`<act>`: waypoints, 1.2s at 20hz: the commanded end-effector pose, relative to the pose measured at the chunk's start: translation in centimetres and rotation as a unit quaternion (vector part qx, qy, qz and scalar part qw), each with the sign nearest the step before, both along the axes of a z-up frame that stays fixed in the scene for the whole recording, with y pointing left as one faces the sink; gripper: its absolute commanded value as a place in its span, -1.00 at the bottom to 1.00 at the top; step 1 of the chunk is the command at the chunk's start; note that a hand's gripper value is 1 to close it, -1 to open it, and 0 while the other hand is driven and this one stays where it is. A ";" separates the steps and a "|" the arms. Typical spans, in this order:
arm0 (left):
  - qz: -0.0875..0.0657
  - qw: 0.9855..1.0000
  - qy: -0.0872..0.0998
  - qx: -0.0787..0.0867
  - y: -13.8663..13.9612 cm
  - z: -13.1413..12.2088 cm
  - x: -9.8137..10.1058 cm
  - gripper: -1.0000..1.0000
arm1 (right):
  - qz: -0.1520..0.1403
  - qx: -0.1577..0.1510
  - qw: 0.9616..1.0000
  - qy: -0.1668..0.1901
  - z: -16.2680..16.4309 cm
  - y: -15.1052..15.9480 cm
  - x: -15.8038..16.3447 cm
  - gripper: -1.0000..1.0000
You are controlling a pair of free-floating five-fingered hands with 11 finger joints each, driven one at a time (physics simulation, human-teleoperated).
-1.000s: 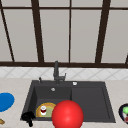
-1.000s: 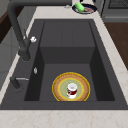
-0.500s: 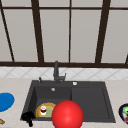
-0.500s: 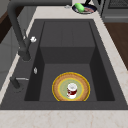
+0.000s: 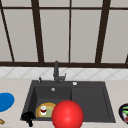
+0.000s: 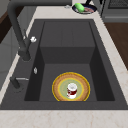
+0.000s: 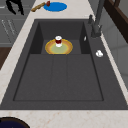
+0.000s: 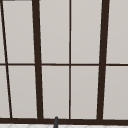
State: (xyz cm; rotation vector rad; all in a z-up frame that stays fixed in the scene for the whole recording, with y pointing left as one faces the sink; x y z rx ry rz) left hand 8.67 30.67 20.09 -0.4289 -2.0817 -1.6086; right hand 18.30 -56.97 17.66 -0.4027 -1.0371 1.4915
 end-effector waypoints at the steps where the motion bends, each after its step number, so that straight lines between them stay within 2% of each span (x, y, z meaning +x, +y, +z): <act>1: 0.000 1.000 0.000 0.000 0.0 0.0 0.0 0.00 | -0.040 0.000 0.999 -0.012 0.7 1.3 0.0 -1.00; 6: 0.000 1.000 0.000 0.000 0.0 0.0 0.0 0.00 | -0.060 -0.010 0.998 -0.013 0.4 3.2 -0.1 -1.00; 9: 0.000 1.000 0.000 0.000 0.0 0.0 0.0 0.00 | -0.080 -0.018 0.997 0.005 -1.0 4.1 0.1 -1.00; 11: 0.000 1.000 0.000 0.000 0.0 0.0 0.0 0.00 | -0.085 -0.024 0.996 -0.015 -0.4 5.0 0.6 -1.00; 14: 0.000 1.000 0.000 0.000 0.0 0.0 0.0 0.00 | -0.092 -0.038 0.995 -0.015 -0.5 6.3 1.0 -1.00; 18: 0.000 1.000 0.000 0.000 0.0 0.0 0.0 0.00 | -0.124 -0.054 0.991 -0.010 -0.8 7.2 1.8 -1.00; 24: 0.000 1.000 0.000 0.000 0.0 0.0 0.0 0.00 | -0.142 -0.079 0.987 -0.006 -1.4 10.1 2.1 -1.00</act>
